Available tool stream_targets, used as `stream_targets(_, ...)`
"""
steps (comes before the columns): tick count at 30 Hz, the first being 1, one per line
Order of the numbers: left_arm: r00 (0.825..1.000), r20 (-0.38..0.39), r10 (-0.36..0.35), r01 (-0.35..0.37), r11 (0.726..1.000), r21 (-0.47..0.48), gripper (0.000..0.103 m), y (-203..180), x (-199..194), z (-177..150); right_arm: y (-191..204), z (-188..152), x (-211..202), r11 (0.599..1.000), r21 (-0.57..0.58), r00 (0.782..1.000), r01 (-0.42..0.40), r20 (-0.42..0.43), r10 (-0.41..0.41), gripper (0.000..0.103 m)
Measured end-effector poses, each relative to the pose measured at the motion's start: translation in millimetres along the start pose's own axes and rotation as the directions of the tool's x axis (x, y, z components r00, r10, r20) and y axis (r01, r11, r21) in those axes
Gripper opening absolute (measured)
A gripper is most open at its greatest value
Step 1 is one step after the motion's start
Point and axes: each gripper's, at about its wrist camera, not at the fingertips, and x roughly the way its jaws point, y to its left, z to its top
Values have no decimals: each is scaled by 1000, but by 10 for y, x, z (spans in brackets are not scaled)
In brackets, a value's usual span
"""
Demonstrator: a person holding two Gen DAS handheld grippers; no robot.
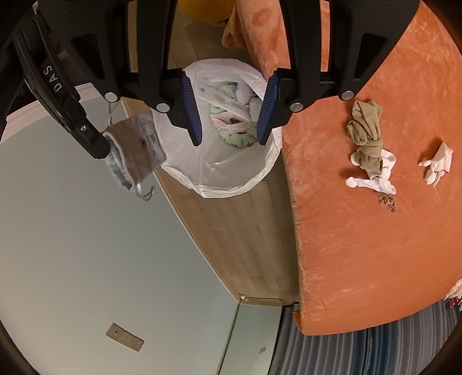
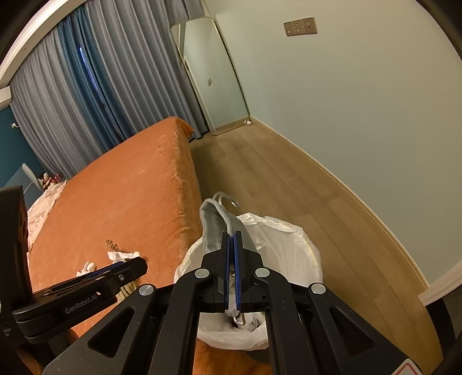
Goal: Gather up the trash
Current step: 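Open the left gripper over the bin while the right gripper releases the pouch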
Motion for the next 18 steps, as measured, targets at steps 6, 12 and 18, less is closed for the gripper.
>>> stream_targets(6, 999, 15, 41, -40, 998, -42, 57, 217, -44, -27, 161, -35, 17, 1000, -26, 1000, 12, 0, -12, 30)
stream_targets(12, 998, 14, 68, -66, 993, -101, 58, 551, -102, -57, 370, -60, 30, 999, -53, 1000, -2, -2, 2, 39)
stream_targets(18, 995, 27, 93, -89, 986, -140, 58, 845, -199, -63, 651, -94, 94, 995, -101, 1000, -13, -19, 11, 43)
